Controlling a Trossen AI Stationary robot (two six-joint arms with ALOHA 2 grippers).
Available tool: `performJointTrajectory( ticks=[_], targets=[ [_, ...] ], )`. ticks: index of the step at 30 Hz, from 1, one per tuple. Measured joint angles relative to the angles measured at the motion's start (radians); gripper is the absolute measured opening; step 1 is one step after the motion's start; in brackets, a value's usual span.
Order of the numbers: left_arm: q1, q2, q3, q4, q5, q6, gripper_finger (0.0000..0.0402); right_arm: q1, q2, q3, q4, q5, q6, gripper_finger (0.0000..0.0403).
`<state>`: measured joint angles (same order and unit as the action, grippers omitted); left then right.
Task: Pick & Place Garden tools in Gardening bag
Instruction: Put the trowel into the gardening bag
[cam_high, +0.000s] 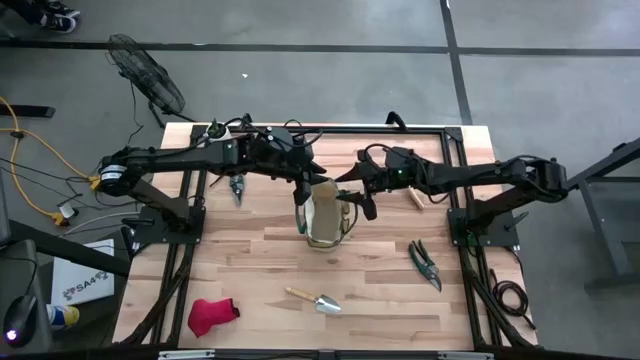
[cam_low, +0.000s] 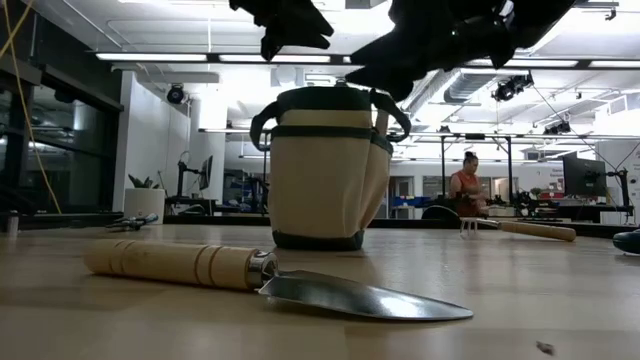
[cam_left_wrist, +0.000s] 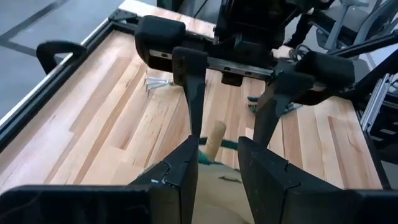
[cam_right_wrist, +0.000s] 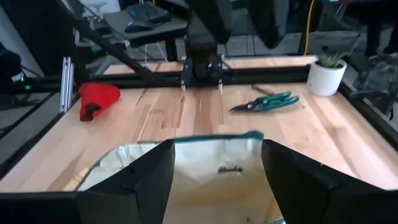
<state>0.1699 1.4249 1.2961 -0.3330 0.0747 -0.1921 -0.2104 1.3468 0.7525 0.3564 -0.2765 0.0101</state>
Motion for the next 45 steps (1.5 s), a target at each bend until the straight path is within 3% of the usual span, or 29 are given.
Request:
performJointTrajectory(
  ticks=[19, 26, 45],
  targets=[
    [0.0, -0.075, 0.0, -0.085, 0.002, -0.029, 0.0111, 0.004, -0.209, 0.0, -0.155, 0.098, 0.077, 0.0227],
    [0.0, -0.093, -0.001, -0.095, 0.001, -0.053, 0.0111, 0.009, -0.291, 0.0, -0.313, 0.201, 0.202, 0.0227],
    [0.0, -0.093, -0.001, -0.089, -0.004, -0.101, 0.0111, 0.01, -0.405, 0.0, -0.806, 0.17, 0.471, 0.0227]
  ],
)
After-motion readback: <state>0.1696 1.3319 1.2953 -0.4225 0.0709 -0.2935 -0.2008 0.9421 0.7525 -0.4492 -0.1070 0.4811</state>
